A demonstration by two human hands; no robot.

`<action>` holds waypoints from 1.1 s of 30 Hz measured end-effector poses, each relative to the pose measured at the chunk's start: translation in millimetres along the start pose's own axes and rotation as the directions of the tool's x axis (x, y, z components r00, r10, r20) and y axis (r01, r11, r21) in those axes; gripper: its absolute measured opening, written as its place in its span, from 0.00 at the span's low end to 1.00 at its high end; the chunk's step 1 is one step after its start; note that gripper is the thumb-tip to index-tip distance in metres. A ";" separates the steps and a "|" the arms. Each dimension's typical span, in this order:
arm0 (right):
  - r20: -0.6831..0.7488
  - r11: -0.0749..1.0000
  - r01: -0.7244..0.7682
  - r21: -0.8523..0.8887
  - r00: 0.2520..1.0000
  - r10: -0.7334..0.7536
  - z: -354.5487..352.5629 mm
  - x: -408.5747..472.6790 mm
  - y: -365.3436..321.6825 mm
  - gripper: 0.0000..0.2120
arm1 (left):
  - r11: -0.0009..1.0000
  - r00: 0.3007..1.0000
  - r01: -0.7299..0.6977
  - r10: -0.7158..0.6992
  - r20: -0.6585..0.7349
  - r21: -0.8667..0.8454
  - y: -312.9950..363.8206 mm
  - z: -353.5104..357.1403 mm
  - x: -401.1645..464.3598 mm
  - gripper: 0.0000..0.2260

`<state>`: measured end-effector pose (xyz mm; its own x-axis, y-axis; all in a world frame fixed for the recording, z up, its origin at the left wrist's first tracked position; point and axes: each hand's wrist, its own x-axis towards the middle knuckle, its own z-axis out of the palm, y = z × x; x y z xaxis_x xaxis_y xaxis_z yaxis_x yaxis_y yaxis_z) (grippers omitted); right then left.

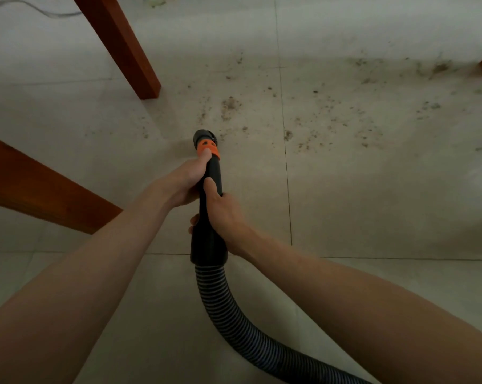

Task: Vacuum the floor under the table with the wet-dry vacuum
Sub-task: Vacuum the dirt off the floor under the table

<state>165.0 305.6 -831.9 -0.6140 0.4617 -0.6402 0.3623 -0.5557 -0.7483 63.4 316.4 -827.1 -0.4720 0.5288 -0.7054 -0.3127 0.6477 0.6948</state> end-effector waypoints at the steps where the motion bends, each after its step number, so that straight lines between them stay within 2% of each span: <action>1: 0.001 1.000 -0.002 0.006 1.000 0.002 -0.4 -0.8 0.0 0.23 | 1.000 1.000 0.003 -0.003 0.000 0.003 0.2 0.9 -0.8 0.22; 12: 0.003 0.992 0.000 0.123 1.000 -0.001 2.3 -28.2 10.9 0.19 | 0.997 0.998 0.031 -0.035 0.052 0.074 -6.4 5.0 -24.3 0.20; 18: -0.032 0.994 -0.016 0.111 0.999 0.020 -0.7 -33.1 8.6 0.20 | 0.996 0.999 0.022 -0.026 0.039 0.092 -3.6 18.2 -34.2 0.20; 24: -0.031 0.988 -0.033 0.148 0.999 0.038 -6.2 -53.2 20.8 0.17 | 0.996 0.997 0.031 -0.036 0.068 0.081 -13.5 24.5 -42.1 0.14; 27: -0.023 0.978 -0.068 0.195 0.997 0.074 -1.9 -66.1 31.9 0.18 | 0.990 0.996 0.043 -0.053 0.077 0.133 -21.9 24.6 -45.6 0.16; 33: -0.044 0.959 -0.108 0.263 0.991 0.124 7.9 -80.5 44.2 0.19 | 0.988 0.991 0.073 -0.087 0.100 0.135 -33.4 25.4 -55.1 0.17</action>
<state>224.9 238.5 -812.1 -0.5331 0.4195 -0.7348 0.2290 -0.7645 -0.6026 120.8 279.6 -814.9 -0.3579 0.5225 -0.7739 -0.2326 0.7527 0.6158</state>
